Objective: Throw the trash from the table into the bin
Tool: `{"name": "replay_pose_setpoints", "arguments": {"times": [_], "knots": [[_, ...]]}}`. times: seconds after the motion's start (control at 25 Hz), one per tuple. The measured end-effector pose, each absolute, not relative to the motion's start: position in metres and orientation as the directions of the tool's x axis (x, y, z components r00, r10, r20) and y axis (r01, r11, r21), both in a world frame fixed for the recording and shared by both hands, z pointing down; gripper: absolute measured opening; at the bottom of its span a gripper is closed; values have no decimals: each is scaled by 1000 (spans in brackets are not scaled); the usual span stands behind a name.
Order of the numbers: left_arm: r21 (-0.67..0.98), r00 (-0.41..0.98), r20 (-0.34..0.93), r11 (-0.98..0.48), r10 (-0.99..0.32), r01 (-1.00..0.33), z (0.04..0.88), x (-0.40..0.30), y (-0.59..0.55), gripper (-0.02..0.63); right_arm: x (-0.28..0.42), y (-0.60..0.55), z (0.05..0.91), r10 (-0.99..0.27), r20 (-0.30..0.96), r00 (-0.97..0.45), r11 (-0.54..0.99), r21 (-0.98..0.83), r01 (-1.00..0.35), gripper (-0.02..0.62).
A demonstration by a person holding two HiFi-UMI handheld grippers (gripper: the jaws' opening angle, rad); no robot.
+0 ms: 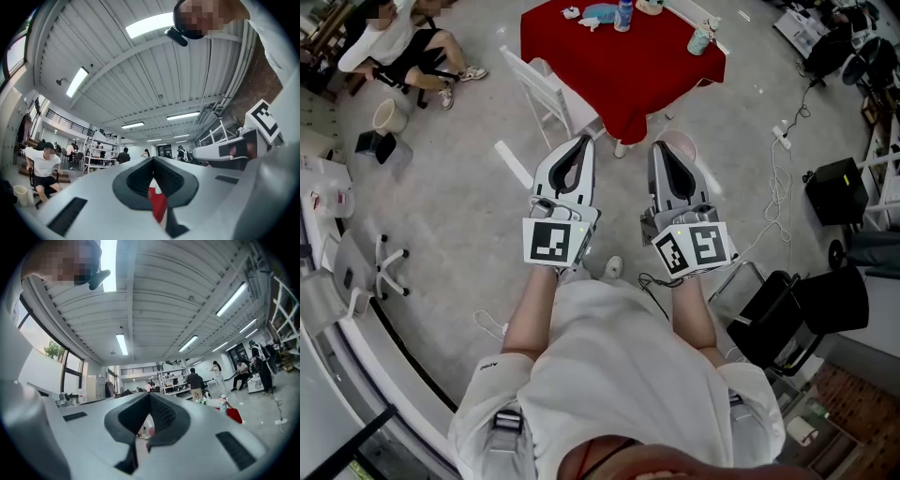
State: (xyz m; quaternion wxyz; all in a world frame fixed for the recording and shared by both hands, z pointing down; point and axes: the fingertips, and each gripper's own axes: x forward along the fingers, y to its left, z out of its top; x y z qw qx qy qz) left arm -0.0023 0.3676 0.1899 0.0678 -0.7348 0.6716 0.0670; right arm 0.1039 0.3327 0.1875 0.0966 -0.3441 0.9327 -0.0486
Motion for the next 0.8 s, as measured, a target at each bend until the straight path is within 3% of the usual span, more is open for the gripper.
{"name": "replay_pose_setpoints", "arguments": {"times": [0.8], "knots": [[19, 48, -183, -52, -982, -998, 199, 37, 343, 5, 156, 302, 191, -625, -177, -760, 778, -218, -589, 8]]}}
